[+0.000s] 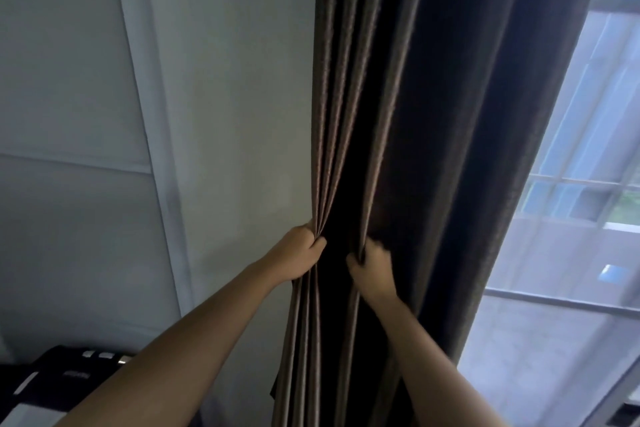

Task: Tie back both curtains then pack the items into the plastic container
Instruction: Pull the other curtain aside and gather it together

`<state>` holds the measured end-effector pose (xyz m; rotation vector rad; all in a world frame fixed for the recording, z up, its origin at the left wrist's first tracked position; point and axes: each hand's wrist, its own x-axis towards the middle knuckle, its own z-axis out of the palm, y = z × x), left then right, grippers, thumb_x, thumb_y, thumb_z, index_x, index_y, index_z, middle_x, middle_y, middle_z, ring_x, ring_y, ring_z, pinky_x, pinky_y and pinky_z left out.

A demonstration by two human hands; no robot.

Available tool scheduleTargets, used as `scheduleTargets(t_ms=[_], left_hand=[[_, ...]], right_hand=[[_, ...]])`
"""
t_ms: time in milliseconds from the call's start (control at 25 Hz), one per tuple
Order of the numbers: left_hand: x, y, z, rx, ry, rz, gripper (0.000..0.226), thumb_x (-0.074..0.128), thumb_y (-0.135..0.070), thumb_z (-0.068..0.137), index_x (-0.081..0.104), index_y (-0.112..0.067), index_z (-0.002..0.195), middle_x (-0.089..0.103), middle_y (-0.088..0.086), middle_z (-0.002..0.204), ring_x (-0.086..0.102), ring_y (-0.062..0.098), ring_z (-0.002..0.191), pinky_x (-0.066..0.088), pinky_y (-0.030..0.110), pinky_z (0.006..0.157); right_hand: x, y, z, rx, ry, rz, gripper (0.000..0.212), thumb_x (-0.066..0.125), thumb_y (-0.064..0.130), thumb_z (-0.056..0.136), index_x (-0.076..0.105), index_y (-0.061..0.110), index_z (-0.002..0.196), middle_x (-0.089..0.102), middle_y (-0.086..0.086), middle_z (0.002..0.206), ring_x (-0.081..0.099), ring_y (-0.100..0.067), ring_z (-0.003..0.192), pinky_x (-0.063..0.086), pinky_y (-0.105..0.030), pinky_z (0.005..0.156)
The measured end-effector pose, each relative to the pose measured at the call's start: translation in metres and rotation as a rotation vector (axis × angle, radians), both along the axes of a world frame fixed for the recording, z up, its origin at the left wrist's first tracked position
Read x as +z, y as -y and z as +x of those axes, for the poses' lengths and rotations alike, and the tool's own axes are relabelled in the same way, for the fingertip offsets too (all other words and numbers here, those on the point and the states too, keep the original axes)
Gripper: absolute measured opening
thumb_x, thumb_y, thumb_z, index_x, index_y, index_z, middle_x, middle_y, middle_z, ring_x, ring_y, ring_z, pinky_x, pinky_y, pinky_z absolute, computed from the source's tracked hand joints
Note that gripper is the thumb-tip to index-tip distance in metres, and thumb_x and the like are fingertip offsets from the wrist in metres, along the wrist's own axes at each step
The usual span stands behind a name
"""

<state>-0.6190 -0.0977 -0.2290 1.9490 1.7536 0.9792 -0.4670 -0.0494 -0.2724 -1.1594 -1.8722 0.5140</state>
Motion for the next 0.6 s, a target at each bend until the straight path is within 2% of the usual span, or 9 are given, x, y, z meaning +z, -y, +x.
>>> scheduleTargets(t_ms=[120,200,320,400,520,600], left_hand=[[0.003,-0.006,0.001,-0.024,0.020,-0.012,0.032,0.037,-0.014,0.097,0.048,-0.007,0.126,0.062,0.012,0.104,0.057,0.019,0.083,0.041,0.023,0.074],[0.006,-0.008,0.003,-0.043,0.042,-0.023,0.035,0.036,-0.014,0.098,0.045,-0.009,0.131,0.061,0.009,0.108,0.056,0.017,0.086,0.041,0.022,0.076],[0.007,-0.008,0.009,-0.054,0.077,-0.038,0.031,0.035,-0.014,0.098,0.047,-0.006,0.125,0.056,-0.001,0.086,0.057,0.017,0.072,0.041,0.013,0.061],[0.006,-0.007,0.016,-0.062,0.079,-0.052,0.028,0.036,-0.013,0.098,0.050,0.001,0.119,0.050,-0.009,0.073,0.054,0.013,0.061,0.036,0.006,0.051],[0.006,-0.008,0.024,-0.085,0.064,-0.070,0.029,0.036,-0.016,0.098,0.050,0.001,0.116,0.052,-0.006,0.070,0.051,0.010,0.061,0.042,0.018,0.058],[0.004,-0.010,0.023,-0.081,0.065,-0.102,0.030,0.036,-0.022,0.096,0.051,-0.006,0.117,0.057,-0.002,0.074,0.057,0.019,0.066,0.048,0.033,0.067]], right_hand=[[-0.035,0.021,0.000,0.178,-0.035,-0.067,0.021,0.058,0.000,0.083,0.065,0.010,0.100,0.070,-0.003,0.091,0.067,-0.010,0.081,0.055,-0.027,0.073],[-0.044,0.026,0.002,0.198,-0.055,-0.069,0.025,0.057,0.000,0.084,0.062,0.019,0.100,0.068,0.005,0.087,0.064,-0.004,0.081,0.051,-0.016,0.070],[-0.049,0.025,0.003,0.185,-0.008,-0.092,0.036,0.055,-0.001,0.083,0.058,0.020,0.111,0.064,0.007,0.087,0.062,-0.003,0.081,0.049,-0.013,0.070],[-0.052,0.023,0.003,0.207,0.039,-0.116,0.045,0.052,-0.002,0.084,0.053,0.019,0.124,0.065,0.006,0.100,0.063,-0.002,0.090,0.051,-0.014,0.079],[-0.051,0.019,0.002,0.221,0.090,-0.131,0.053,0.048,-0.005,0.084,0.047,0.015,0.132,0.062,0.001,0.115,0.060,-0.009,0.106,0.048,-0.019,0.090],[-0.054,0.019,-0.001,0.227,0.149,-0.163,0.050,0.048,-0.004,0.085,0.046,0.013,0.131,0.061,0.000,0.114,0.059,-0.011,0.105,0.047,-0.013,0.086]])
